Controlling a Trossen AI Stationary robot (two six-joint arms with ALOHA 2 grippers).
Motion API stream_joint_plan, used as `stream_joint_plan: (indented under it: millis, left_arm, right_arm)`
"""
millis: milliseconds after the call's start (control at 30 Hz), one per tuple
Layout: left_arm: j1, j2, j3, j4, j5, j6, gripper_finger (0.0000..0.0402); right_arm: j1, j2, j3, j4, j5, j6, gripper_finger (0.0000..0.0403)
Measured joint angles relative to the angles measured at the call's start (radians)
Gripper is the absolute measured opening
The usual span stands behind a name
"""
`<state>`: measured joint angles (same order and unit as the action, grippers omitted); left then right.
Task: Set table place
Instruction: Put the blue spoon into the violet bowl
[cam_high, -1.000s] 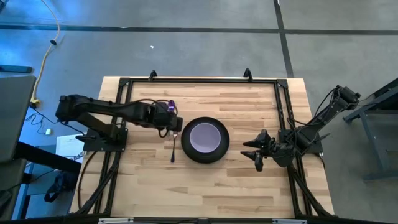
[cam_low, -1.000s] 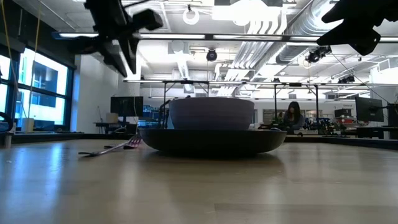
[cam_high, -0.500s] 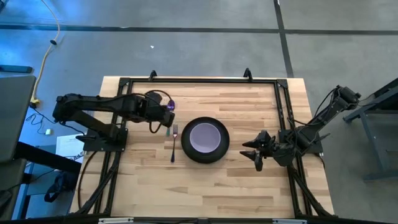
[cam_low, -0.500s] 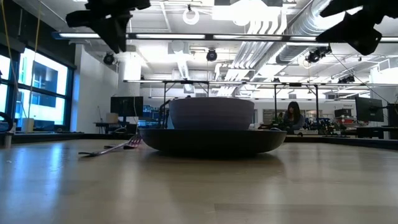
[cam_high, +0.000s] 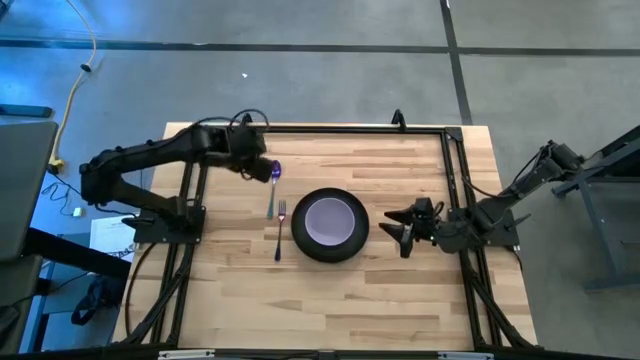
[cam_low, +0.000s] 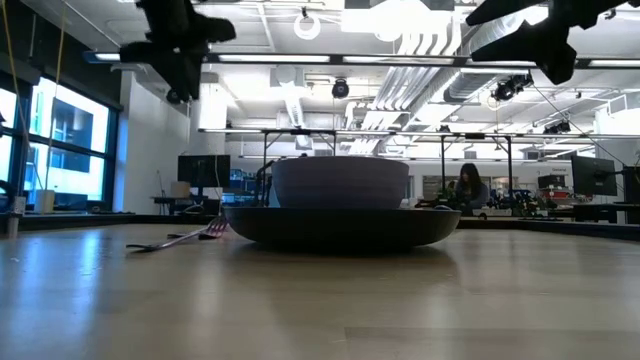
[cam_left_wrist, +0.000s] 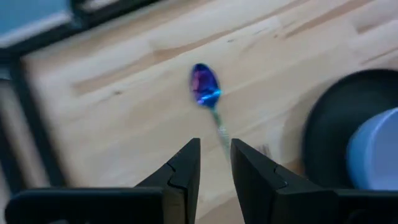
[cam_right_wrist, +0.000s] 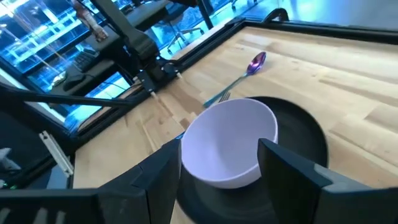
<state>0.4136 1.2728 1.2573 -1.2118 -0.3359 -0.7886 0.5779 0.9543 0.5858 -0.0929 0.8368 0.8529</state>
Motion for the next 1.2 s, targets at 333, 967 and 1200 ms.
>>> stream_joint_plan:
  millis: [333,967,1200]
  left_arm:
    - [0.196,0.124,-0.102,0.132,0.173,0.075,0.0079]
    - [0.282,0.379,-0.102,0.233,0.353,0.131,0.0079]
    - [0.280,0.420,-0.102,0.268,0.402,0.153,0.0116]
  right_arm:
    - [-0.044,0.000,0.000,0.000,-0.054,-0.024,0.0204]
    - [-0.063,0.000,0.000,0.000,-0.068,-0.072,0.0204]
    - [-0.063,0.000,0.000,0.000,-0.068,-0.069,0.0204]
